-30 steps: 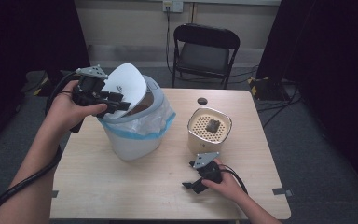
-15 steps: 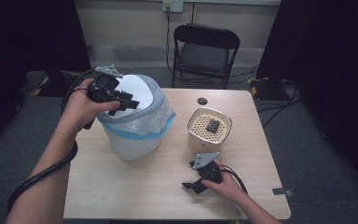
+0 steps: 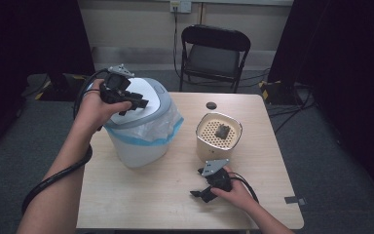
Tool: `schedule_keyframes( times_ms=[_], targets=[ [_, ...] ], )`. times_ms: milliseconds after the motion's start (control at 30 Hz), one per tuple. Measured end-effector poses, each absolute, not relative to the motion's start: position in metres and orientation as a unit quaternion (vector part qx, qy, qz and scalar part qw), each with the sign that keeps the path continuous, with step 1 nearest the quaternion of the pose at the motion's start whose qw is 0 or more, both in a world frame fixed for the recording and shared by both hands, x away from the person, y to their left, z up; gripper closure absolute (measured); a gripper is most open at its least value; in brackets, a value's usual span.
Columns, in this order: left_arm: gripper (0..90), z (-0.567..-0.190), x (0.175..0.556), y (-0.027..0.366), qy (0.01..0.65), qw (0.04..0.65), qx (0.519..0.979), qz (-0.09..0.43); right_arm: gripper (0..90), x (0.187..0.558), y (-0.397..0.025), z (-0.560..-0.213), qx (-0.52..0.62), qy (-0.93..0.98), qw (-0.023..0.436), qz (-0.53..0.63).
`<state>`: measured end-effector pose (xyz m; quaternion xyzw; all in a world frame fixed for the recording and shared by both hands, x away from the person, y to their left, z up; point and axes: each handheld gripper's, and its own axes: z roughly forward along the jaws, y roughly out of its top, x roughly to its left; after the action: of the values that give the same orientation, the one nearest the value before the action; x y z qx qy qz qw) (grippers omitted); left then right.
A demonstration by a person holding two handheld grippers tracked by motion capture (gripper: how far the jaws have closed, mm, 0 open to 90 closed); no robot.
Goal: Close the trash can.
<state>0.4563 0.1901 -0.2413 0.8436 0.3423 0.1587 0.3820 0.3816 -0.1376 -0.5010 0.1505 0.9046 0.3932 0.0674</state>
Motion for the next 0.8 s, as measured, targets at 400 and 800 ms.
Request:
schedule_keyframes(
  times_ms=[400, 800],
  targets=[
    [65.9, -0.2413, 0.4570, 0.1871, 0.345, 0.371, 0.848, 0.156, 11.7, 0.3815, -0.1375, -0.5010, 0.151, 0.905, 0.067, 0.393],
    [36.9, -0.2444, 0.4524, 0.1838, 0.335, 0.396, 0.843, 0.138, 11.7, 0.3816, -0.1375, -0.5009, 0.151, 0.905, 0.067, 0.392]
  ],
)
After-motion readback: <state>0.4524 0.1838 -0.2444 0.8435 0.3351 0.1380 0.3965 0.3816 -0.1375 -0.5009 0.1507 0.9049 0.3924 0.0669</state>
